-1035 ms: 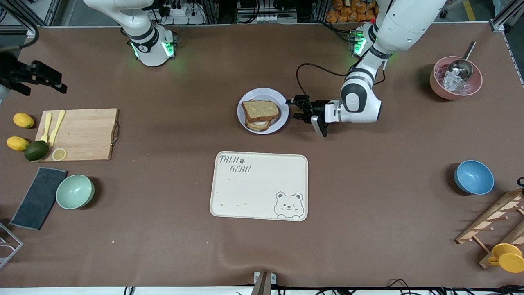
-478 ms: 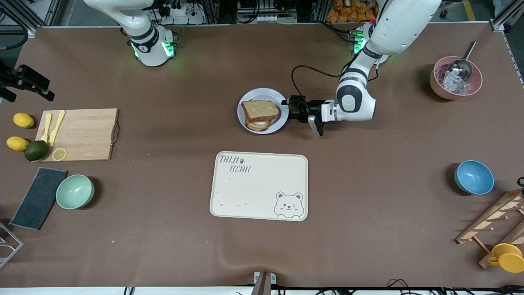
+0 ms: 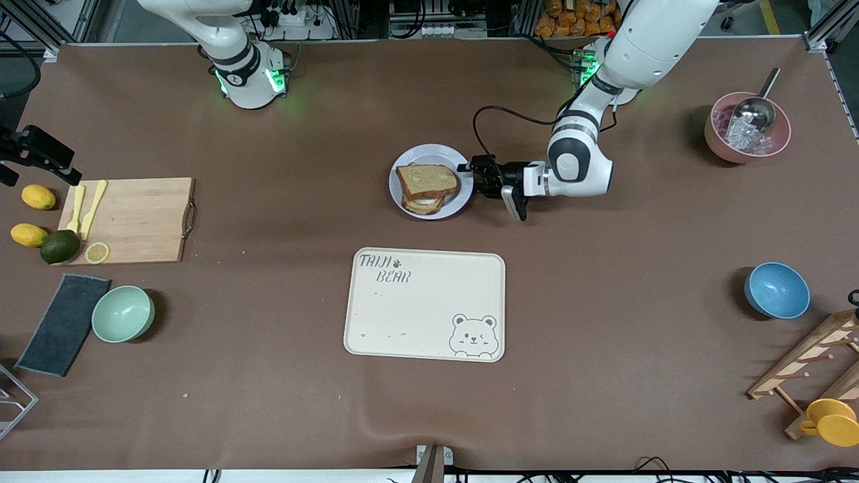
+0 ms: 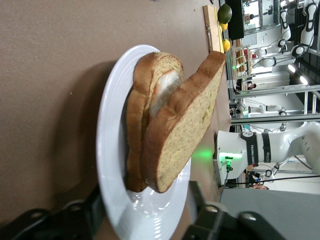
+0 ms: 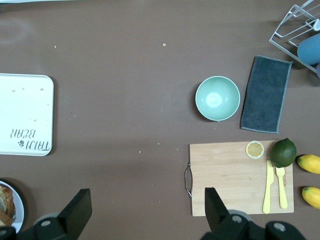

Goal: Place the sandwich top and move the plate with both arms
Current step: 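Close the left gripper on the white plate rim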

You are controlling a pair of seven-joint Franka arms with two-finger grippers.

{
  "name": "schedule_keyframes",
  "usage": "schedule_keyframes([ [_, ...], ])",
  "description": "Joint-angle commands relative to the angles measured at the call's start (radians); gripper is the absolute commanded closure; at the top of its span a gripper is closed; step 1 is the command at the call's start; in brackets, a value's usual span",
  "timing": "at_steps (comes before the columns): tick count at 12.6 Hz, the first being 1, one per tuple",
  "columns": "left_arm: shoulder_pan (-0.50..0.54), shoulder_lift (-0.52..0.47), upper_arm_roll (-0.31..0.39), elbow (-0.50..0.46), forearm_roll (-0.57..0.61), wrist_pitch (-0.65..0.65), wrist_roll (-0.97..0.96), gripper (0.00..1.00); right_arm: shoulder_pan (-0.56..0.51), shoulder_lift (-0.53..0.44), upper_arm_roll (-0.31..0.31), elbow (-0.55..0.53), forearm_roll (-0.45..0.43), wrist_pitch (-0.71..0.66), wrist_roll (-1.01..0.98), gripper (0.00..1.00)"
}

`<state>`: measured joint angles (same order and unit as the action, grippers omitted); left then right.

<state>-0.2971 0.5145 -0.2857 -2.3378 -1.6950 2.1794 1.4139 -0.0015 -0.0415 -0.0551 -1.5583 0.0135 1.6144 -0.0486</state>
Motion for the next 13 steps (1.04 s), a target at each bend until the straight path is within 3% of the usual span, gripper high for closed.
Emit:
schedule_keyframes([
  [1,0.001,0.025,0.0,-0.001,-0.031,0.006,0.1,1.0,-0.012,-0.005,0.018,0.001,-0.021,-0.004,0.01,0.0],
  [6,0.007,0.071,0.0,0.002,-0.09,0.006,0.235,1.0,-0.011,-0.005,0.017,-0.005,-0.027,-0.028,0.009,0.0],
  [13,0.044,0.081,-0.003,-0.009,-0.106,0.0,0.232,1.0,-0.017,-0.005,0.017,-0.002,-0.027,-0.04,0.009,0.0],
])
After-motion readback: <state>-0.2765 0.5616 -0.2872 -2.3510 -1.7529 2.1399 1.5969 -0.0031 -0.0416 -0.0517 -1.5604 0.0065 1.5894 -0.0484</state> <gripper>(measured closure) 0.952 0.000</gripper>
